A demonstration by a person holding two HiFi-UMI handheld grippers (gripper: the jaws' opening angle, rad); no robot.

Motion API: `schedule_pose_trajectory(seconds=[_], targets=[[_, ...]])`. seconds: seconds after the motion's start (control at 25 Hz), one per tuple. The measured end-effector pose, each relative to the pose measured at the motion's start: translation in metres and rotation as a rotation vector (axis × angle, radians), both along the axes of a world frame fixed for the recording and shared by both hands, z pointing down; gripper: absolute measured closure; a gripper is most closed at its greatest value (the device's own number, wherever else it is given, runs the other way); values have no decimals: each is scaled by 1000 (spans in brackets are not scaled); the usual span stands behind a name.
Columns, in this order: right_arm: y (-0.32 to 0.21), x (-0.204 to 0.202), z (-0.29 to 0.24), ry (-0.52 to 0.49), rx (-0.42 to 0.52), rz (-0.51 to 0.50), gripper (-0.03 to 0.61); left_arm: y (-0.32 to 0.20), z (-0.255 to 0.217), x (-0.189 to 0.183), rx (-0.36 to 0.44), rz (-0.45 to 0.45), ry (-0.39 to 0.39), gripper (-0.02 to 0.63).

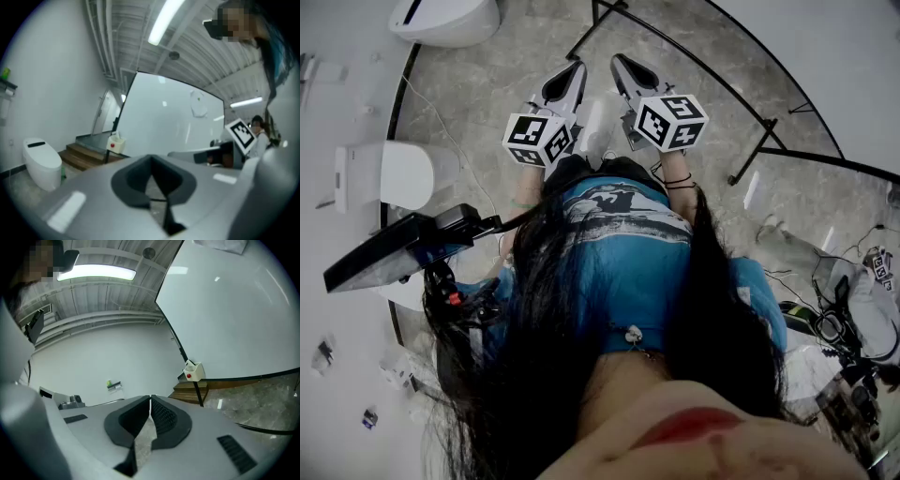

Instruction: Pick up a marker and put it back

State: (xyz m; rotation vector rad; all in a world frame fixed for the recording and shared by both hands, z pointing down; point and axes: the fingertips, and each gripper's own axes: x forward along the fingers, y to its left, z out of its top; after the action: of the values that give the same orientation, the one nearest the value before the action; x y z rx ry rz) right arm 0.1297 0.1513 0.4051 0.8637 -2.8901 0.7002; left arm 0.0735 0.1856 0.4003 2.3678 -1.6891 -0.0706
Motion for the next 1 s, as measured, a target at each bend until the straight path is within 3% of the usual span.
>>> schedule_pose_trajectory(seconds=[0.48, 0.72, 1.0], targets=[[2, -5, 6, 8, -30, -33, 561, 5, -1, -9, -16, -33, 3, 614], [-58, -5, 25, 16, -67, -28, 561, -59, 16, -10, -48, -25, 11, 614], [-128, -44, 32, 24, -76, 2, 562, -131, 21, -47, -45, 16, 23, 614]])
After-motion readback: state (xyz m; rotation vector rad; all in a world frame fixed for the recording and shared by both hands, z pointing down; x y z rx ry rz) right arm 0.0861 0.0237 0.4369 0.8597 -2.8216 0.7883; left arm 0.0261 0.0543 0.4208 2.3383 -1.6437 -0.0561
